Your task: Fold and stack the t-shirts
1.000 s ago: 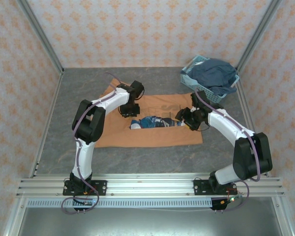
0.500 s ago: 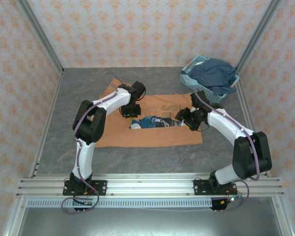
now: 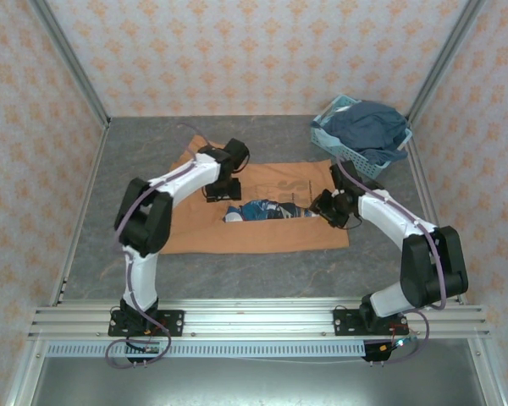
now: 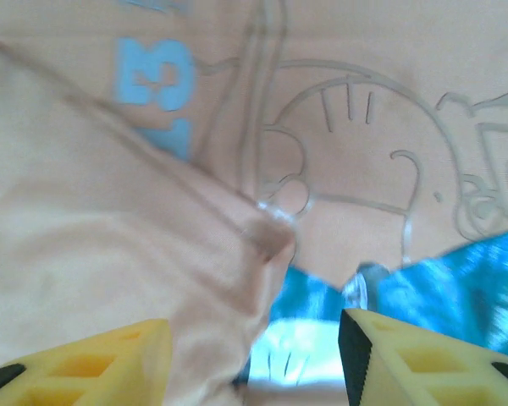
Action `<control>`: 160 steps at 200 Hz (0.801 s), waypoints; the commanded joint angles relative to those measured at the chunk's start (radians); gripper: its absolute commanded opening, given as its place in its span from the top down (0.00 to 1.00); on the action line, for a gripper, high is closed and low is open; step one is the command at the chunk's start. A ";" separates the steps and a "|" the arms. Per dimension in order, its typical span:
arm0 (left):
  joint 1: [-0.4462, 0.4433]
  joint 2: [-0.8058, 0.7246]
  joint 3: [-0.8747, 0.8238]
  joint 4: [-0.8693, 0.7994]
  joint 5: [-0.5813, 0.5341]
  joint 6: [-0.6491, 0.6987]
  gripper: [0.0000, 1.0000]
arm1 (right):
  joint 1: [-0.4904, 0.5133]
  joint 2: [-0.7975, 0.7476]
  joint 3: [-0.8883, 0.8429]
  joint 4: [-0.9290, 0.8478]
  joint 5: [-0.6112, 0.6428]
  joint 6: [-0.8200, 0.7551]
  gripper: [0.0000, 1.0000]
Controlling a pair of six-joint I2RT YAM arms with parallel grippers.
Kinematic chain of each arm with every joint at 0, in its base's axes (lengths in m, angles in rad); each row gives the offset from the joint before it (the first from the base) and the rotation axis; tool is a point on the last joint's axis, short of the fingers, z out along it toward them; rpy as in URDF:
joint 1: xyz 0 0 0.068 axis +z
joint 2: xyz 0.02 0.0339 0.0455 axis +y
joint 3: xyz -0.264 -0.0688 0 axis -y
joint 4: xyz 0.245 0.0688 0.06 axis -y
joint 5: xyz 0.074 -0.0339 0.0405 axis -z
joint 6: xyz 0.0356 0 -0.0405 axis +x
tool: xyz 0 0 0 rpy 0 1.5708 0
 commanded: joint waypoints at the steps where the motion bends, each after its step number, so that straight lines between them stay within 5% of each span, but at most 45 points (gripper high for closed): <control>1: 0.070 -0.164 -0.102 0.022 -0.004 -0.098 0.45 | -0.026 0.028 -0.019 -0.016 0.072 0.011 0.72; 16: 0.132 -0.227 -0.211 0.042 0.059 -0.136 0.48 | -0.046 0.058 -0.012 -0.014 0.086 0.002 0.80; 80: 0.348 -0.314 -0.515 0.111 0.160 -0.204 0.64 | -0.111 0.257 0.111 -0.056 0.187 -0.054 0.87; 160: 0.393 -0.153 -0.511 0.058 -0.042 -0.164 0.73 | -0.125 0.258 0.042 -0.108 0.184 -0.072 0.85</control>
